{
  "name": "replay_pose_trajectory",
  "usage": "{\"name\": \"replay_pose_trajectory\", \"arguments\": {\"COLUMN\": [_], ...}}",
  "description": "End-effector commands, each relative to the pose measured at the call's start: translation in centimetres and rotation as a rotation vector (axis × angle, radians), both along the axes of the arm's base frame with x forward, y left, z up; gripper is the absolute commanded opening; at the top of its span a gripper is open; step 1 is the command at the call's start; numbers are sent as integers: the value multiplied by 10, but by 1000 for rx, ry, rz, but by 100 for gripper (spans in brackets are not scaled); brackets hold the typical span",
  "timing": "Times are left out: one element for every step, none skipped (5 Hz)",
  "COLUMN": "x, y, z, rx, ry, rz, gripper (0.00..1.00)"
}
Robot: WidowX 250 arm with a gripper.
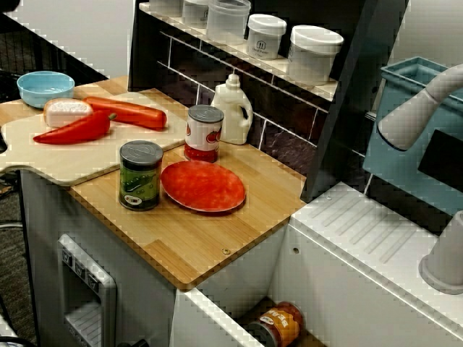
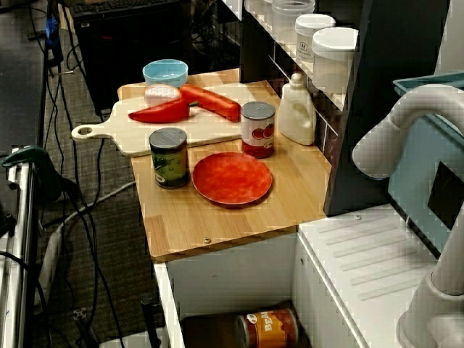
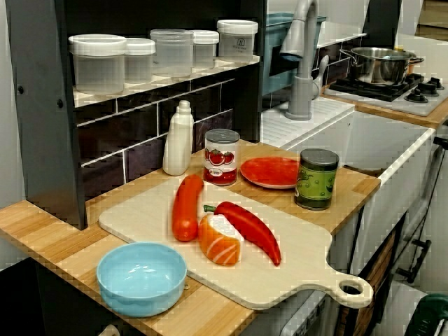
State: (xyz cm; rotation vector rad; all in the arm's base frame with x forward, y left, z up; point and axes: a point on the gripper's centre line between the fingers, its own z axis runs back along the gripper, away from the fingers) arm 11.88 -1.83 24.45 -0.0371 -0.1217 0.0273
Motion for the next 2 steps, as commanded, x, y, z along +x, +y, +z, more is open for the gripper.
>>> {"name": "replay_pose_trajectory", "arguments": {"x": [0, 20], "y": [0, 11], "z": [0, -11], "rx": [0, -1], "ry": [0, 35], "rz": [0, 5], "gripper": [100, 100]}}
